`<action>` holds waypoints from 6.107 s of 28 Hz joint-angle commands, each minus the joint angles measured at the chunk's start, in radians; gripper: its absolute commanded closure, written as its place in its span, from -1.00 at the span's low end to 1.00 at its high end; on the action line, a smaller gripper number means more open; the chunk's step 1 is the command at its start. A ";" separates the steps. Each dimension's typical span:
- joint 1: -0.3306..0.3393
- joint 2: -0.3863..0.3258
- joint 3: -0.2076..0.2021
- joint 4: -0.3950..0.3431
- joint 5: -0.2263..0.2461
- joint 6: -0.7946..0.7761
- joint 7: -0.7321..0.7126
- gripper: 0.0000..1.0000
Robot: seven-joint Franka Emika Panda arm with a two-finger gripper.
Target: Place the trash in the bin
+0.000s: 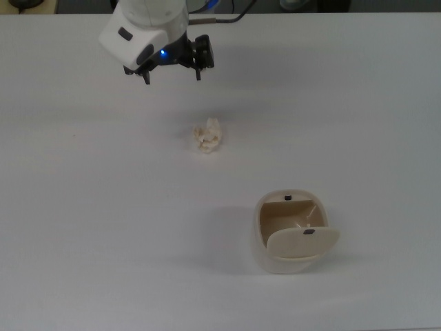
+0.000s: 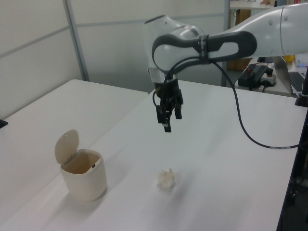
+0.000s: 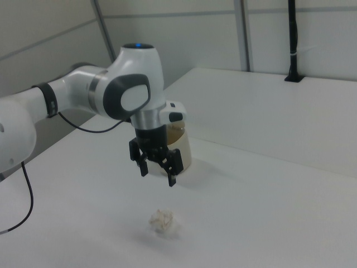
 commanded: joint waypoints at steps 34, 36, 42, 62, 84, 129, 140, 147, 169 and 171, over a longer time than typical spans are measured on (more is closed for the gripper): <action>0.148 0.087 -0.004 -0.325 -0.259 0.466 0.305 -1.00; 0.168 0.104 -0.004 -0.327 -0.279 0.474 0.328 -1.00; 0.182 0.138 -0.004 -0.330 -0.339 0.499 0.389 -1.00; 0.196 0.151 -0.004 -0.315 -0.364 0.515 0.414 1.00; 0.199 0.154 -0.004 0.009 -0.302 0.494 0.685 1.00; 0.371 0.477 -0.018 0.390 -0.649 0.680 1.155 -1.00; 0.356 0.303 -0.007 0.292 -0.364 0.481 0.908 -1.00; 0.302 0.198 -0.027 0.290 -0.132 0.114 0.544 -1.00; -0.036 0.064 -0.029 0.268 -0.130 -0.236 -0.022 -1.00; -0.055 0.050 -0.030 0.270 -0.129 -0.233 -0.039 -1.00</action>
